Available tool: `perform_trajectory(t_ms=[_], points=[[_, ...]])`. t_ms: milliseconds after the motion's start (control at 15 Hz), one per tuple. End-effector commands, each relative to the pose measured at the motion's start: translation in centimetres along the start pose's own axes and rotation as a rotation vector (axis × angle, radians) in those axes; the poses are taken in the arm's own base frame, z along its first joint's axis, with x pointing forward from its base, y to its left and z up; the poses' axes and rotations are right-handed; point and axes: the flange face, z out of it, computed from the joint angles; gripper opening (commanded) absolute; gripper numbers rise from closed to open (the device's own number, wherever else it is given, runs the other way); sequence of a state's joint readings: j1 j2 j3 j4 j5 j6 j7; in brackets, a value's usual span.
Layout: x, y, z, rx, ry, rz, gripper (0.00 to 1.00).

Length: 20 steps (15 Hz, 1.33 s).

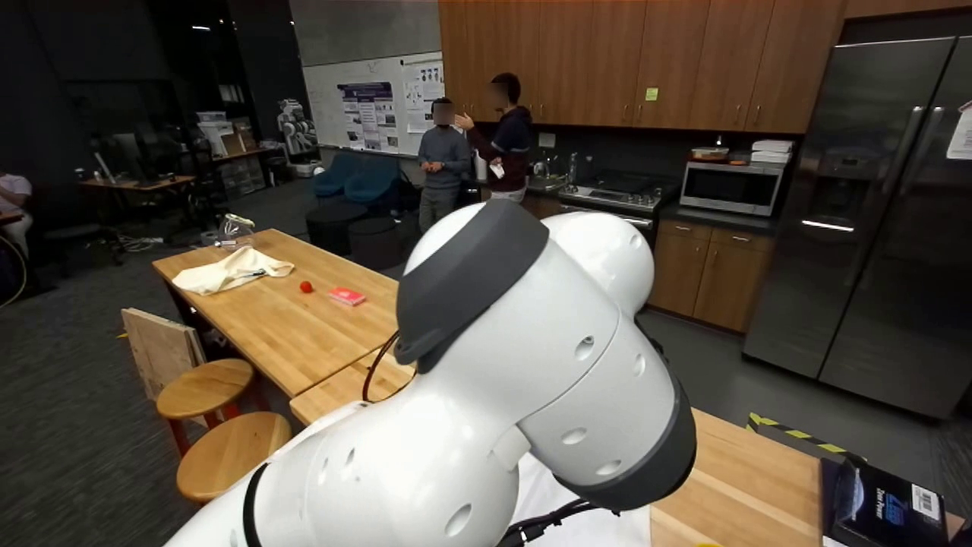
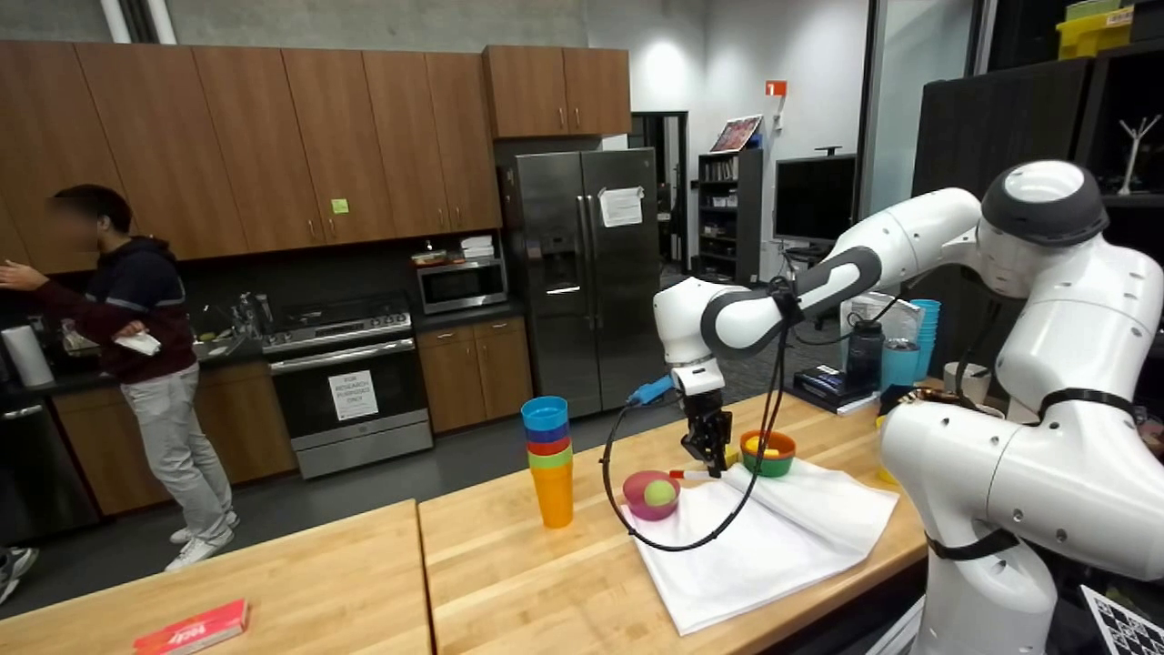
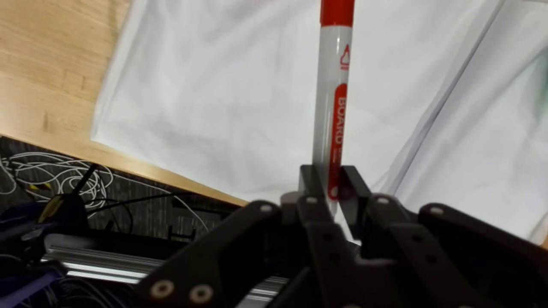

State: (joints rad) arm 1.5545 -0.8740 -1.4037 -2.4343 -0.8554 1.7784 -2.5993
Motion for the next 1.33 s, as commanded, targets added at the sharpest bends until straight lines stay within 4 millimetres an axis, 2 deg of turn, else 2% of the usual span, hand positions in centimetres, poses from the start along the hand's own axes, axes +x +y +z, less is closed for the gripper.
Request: perform_trajectory(t_ms=[0,467,867,1267], points=[[-1.9,-1.9,-0.2,-0.048,0.029,0.026,0.04],[-3.9,-4.9,-0.2,-0.081,0.041,0.087,0.04],[-5.0,-3.4,1.0,-0.087,0.134,0.012,0.04],[-6.9,-3.6,2.1,-0.051,0.198,-0.023,0.04]])
